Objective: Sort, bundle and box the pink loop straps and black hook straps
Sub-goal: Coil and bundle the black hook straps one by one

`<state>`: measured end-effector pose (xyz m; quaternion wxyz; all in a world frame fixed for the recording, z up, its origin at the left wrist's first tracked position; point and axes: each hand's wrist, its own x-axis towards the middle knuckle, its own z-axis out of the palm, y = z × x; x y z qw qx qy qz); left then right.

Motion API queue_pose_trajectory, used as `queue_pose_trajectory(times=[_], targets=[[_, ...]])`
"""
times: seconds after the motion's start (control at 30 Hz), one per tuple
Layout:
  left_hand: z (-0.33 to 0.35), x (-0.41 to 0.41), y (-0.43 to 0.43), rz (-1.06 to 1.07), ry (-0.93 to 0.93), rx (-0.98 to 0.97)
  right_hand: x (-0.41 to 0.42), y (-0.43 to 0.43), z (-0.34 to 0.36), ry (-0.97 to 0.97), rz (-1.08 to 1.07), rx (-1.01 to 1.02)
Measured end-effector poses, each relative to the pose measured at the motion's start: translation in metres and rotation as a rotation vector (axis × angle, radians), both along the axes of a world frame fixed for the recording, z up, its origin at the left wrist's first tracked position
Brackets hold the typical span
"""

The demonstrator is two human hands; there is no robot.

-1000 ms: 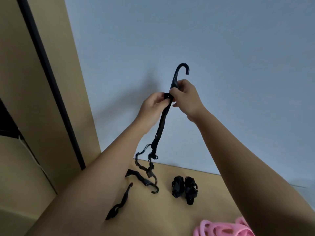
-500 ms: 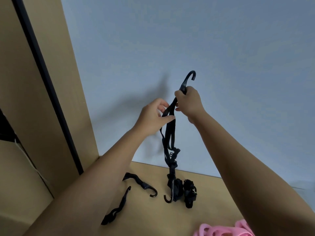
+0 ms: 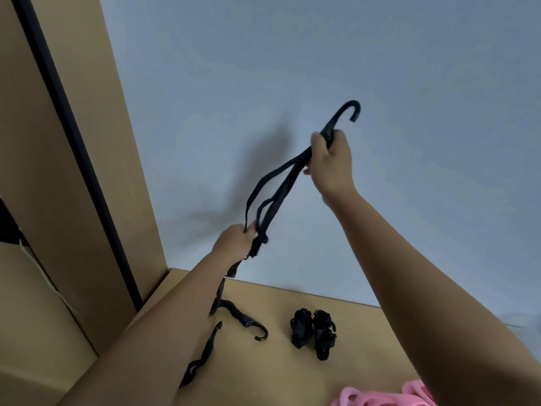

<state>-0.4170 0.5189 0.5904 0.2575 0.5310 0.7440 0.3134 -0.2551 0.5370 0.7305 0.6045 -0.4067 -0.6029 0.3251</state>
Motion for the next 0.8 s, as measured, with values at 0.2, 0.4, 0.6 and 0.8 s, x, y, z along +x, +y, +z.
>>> queue_pose_trajectory(times=[0.2,0.4,0.6,0.8], targets=[[0.058,0.026,-0.012,-0.254,-0.442,0.206,-0.019,-0.005,-0.008,-0.089,0.182,-0.059],[0.086,0.044,-0.013,-0.349,-0.465,0.283,-0.018,-0.008,-0.006,-0.045,0.262,-0.110],[0.065,0.059,-0.010,-0.329,-0.558,0.179,0.001,0.007,-0.017,0.106,0.220,-0.260],[0.029,0.056,-0.009,-0.264,-0.483,0.029,0.017,0.019,-0.022,0.529,0.246,-0.365]])
